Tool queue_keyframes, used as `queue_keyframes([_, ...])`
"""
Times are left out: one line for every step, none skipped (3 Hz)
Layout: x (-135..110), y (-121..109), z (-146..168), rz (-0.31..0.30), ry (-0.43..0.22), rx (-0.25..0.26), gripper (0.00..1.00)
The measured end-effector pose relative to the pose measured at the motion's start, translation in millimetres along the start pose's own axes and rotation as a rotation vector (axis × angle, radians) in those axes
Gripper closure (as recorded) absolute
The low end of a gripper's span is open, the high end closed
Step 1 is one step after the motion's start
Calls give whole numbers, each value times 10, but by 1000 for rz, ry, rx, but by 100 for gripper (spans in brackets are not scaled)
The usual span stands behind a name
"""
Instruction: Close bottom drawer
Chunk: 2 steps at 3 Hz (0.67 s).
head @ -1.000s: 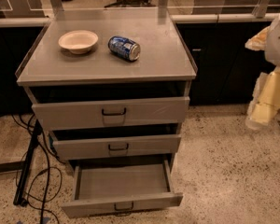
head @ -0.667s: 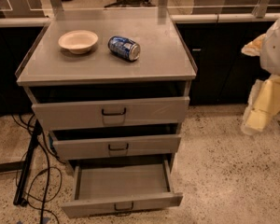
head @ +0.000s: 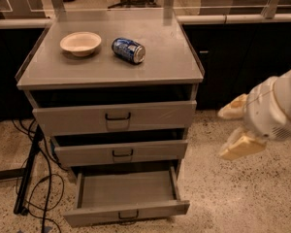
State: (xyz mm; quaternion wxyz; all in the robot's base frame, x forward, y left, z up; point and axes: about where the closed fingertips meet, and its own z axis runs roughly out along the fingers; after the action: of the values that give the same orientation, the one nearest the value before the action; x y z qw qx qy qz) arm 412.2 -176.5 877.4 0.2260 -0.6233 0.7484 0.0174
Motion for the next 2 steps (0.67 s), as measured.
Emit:
queue_keyframes([-6, 193, 506, 12, -83, -7, 65])
queue_keyframes([-14, 167, 547, 14, -88, 14, 88])
